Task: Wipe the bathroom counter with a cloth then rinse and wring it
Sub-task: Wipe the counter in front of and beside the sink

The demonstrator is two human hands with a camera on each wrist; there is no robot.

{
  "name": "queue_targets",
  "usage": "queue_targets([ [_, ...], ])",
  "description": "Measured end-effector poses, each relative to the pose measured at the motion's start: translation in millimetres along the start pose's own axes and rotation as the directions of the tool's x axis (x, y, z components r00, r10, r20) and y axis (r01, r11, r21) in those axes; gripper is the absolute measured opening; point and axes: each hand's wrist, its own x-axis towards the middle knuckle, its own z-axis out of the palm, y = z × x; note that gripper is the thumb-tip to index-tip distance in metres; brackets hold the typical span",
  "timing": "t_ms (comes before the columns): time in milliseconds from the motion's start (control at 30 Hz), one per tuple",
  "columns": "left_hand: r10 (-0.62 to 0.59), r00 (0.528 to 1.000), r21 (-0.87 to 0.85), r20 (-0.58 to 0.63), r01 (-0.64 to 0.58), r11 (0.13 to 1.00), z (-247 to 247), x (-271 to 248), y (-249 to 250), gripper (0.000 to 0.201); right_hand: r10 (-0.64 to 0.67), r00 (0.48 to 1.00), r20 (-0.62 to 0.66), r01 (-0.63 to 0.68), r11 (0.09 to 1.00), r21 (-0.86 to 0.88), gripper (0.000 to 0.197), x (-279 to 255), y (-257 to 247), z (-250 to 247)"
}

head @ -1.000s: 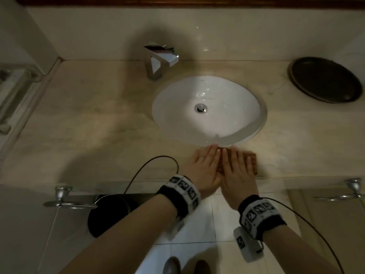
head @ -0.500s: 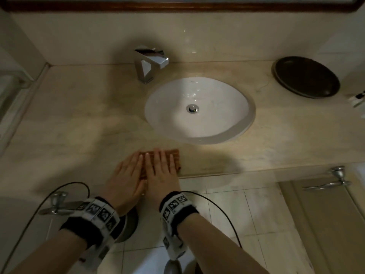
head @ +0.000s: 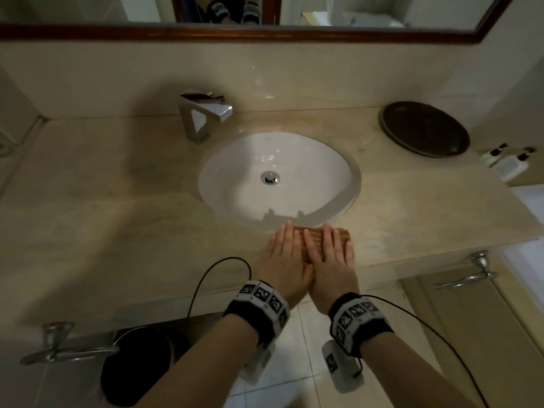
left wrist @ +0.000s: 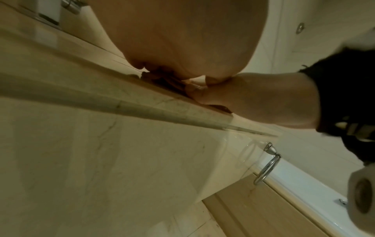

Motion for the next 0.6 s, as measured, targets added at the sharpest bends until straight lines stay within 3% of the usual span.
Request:
queue_targets([
  [167,-0.056,0.998,0.022,0.036,0.055,0.998,0.7,-35.4,-44.9,0.071,-0.053,0.999,0.002,0.053,0.997,0.051,0.073,-6.8,-58.9,8.1],
  [367,-0.172,0.984,0.039,0.042,0.171,0.985,-2.1,-90.8,-105.5,0.09,-0.197,0.98,0.036,0.192,0.974,0.118,0.071,-13.8,-136.3,5.8],
  [467,-0.188,0.981,-0.001,0.037,0.189,0.982,-0.6,-91.5,-95.5,0.091,-0.225,0.973,0.039,0.221,0.971,0.09,0.069,-17.5,-127.5,9.1],
  [600,-0.16,0.987,-0.049,0.021,0.161,0.986,5.8,-62.7,-49.3,0.092,-0.19,0.981,-0.021,0.192,0.979,0.076,0.071,-17.7,-71.7,13.0],
])
